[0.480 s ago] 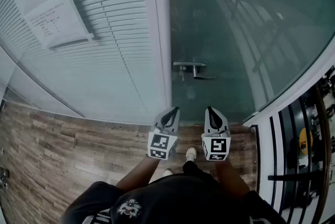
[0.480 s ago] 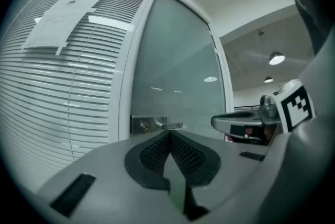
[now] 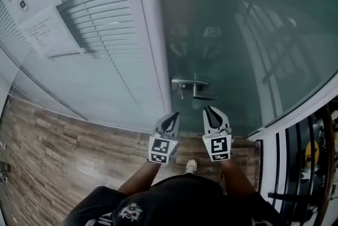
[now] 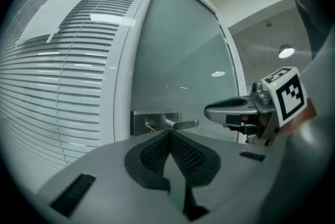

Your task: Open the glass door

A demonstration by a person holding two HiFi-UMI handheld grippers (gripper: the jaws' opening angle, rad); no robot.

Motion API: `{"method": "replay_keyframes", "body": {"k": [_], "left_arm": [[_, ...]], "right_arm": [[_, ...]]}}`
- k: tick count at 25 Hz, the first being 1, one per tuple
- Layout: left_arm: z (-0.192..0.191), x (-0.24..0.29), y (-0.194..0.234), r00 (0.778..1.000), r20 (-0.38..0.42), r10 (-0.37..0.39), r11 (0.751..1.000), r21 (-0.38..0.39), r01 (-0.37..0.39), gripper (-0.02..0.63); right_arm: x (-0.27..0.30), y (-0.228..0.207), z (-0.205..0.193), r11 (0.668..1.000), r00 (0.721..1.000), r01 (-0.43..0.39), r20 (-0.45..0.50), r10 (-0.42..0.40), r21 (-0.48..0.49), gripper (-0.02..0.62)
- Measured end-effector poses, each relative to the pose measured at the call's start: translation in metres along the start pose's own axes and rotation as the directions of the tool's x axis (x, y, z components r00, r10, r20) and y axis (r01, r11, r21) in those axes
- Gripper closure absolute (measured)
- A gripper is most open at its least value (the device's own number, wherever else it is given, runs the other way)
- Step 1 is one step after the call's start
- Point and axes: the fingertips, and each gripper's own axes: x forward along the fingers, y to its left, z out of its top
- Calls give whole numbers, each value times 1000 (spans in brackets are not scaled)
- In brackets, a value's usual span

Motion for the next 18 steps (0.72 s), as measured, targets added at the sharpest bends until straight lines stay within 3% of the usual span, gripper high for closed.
{"method": "replay_keyframes", "body": {"k": [4,7,12,16,18], "left_arm": [[-10,17,9,999,-29,40,999,-8,-40,600],[-17,30,12,997,-51,63,998,-3,-64,600],[-24,43,18,992,-75,99,995,11,-99,600],[-27,48,25,987,-84,134,991,1,-134,600],[-27,49,26,986,-92,140,990,-4,-141,600]], "right_arm": [[28,-8,2,976,988,-148,-66,139,-160,496],[46,-10,-3,924,969,-240,-130,210,-299,448],[65,-1,-35,761,889,-448,-326,323,-470,422],[77,3,-51,632,808,-580,-461,367,-514,422],[82,5,-56,592,767,-632,-511,388,-500,422]]}}
